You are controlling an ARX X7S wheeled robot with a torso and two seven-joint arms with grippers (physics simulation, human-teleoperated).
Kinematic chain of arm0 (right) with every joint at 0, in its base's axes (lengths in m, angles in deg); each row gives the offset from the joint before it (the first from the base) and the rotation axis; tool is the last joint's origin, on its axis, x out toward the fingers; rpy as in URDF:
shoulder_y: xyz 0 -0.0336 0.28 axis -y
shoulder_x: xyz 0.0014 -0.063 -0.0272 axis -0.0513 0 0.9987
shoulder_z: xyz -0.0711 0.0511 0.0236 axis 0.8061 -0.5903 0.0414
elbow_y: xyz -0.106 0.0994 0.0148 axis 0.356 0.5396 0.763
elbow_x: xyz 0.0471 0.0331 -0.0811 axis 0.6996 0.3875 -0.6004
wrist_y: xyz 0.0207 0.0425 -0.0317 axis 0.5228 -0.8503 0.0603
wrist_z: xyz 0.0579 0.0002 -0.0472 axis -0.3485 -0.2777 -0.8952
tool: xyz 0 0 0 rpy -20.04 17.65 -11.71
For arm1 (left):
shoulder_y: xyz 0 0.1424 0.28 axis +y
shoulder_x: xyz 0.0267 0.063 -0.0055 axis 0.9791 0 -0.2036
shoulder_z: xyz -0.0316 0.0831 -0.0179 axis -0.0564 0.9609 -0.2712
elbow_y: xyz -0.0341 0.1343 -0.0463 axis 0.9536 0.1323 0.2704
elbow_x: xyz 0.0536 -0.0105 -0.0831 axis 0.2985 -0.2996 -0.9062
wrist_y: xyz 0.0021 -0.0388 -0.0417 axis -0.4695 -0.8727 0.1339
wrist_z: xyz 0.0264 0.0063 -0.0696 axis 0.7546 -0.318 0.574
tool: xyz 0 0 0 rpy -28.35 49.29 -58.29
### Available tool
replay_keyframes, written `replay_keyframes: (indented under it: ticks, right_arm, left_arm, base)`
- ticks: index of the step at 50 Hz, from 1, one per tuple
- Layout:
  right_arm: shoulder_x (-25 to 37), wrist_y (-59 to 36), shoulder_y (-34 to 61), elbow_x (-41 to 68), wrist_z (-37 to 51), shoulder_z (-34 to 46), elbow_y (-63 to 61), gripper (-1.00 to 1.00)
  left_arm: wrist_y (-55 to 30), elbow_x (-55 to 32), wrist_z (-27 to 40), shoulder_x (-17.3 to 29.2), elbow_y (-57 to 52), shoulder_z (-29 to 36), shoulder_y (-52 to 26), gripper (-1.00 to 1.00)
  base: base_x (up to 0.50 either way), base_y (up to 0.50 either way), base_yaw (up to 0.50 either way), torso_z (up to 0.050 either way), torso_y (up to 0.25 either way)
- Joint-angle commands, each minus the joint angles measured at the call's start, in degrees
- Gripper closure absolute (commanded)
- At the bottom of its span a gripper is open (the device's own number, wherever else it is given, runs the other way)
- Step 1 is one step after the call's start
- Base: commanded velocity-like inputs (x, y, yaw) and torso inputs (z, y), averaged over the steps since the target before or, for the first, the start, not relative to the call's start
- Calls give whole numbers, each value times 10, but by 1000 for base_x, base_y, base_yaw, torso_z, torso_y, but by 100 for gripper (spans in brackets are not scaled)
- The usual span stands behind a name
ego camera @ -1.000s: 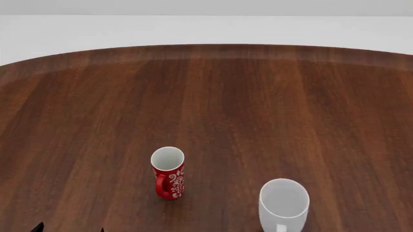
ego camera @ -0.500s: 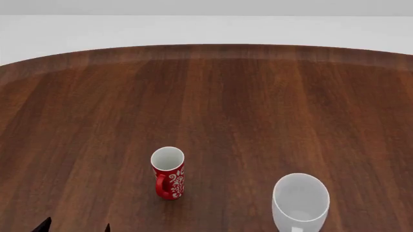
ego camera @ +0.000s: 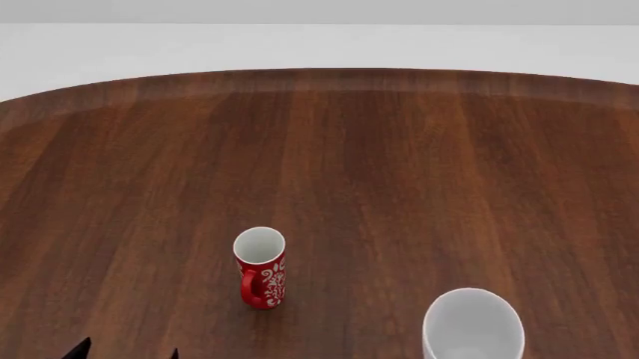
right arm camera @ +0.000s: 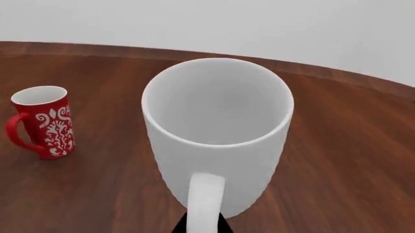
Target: Put the white mug on the plate.
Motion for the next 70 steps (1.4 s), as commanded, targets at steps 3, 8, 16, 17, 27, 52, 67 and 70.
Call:
replay_keyframes:
  ticks: [3,8,16,17,27,52,67,70]
  right_arm:
    - [3,-10,-56,-11,15,8,-56,100]
    - [-1,-6,-63,-15,15,19,-49,100]
    - [-6,-2,-79,-16,18,31,-56,100]
    - [-7,-1,-81,-13,17,31,-53,100]
    - [-9,2,-100,-12,23,38,-61,100]
    - [-7,18,-189,-10,80,14,-125,100]
    - [-14,9,-212,-4,99,17,-144,100]
    - [-14,14,-221,-5,104,16,-148,100]
  left_arm:
    - [4,-4,-2,2,11,3,-5,-100]
    - [7,-5,-1,3,13,2,-6,-100]
    - [14,-10,-3,2,22,3,-11,-100]
    - [15,-10,-3,2,23,3,-11,-100]
    - [27,-11,-5,0,42,5,-17,-100]
    - [32,-6,-8,7,77,11,-44,-100]
    - [33,-7,-11,7,94,14,-61,-100]
    - [33,-8,-13,7,99,16,-65,-100]
  base:
    - [0,0,0,0,0]
    - [0,0,0,0,0]
    - [0,0,0,0,0]
    - [0,0,0,0,0]
    - [0,0,0,0,0]
    - [0,0,0,0,0]
    - [0,0,0,0,0]
    - [0,0,0,0,0]
